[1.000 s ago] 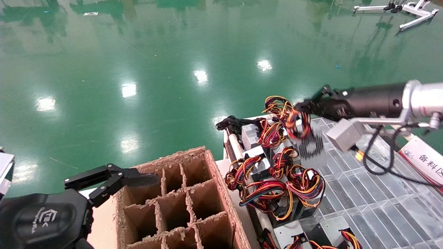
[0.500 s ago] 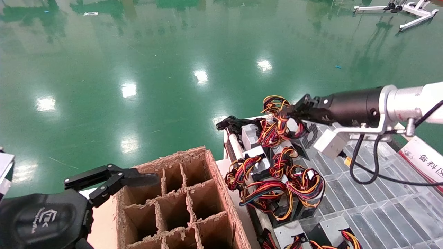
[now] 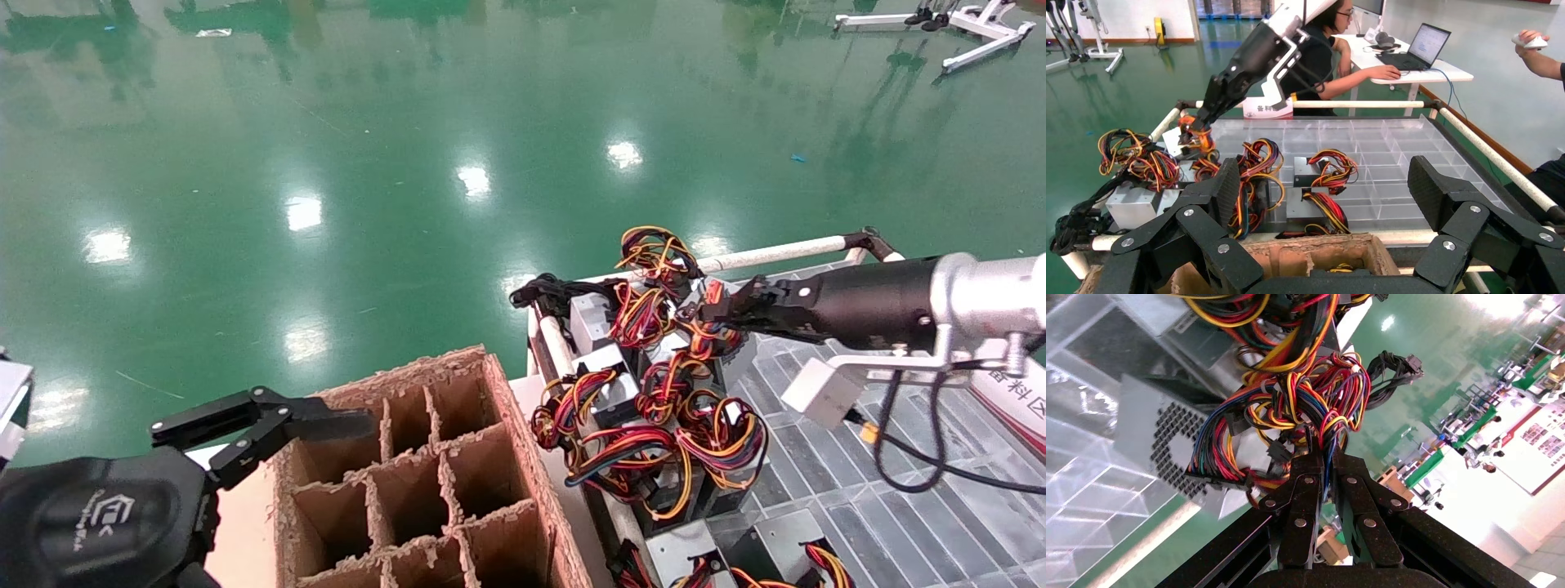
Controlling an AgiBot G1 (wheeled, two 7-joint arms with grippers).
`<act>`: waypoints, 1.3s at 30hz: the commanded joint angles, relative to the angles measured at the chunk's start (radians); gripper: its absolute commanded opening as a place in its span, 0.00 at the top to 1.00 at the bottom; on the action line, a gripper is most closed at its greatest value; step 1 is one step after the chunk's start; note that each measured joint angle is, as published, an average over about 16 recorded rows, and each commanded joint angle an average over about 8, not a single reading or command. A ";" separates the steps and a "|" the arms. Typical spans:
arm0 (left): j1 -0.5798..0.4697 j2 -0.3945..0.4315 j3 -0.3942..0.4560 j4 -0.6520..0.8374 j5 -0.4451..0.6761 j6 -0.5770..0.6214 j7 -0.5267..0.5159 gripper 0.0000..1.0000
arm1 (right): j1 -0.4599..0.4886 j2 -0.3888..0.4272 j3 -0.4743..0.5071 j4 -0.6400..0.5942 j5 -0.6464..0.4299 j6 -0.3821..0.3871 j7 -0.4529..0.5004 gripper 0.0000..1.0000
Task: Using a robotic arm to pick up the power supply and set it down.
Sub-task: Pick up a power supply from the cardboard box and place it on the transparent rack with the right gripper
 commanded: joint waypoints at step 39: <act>0.000 0.000 0.000 0.000 0.000 -0.001 0.000 0.00 | -0.088 0.234 -0.035 0.260 0.011 0.075 0.222 0.00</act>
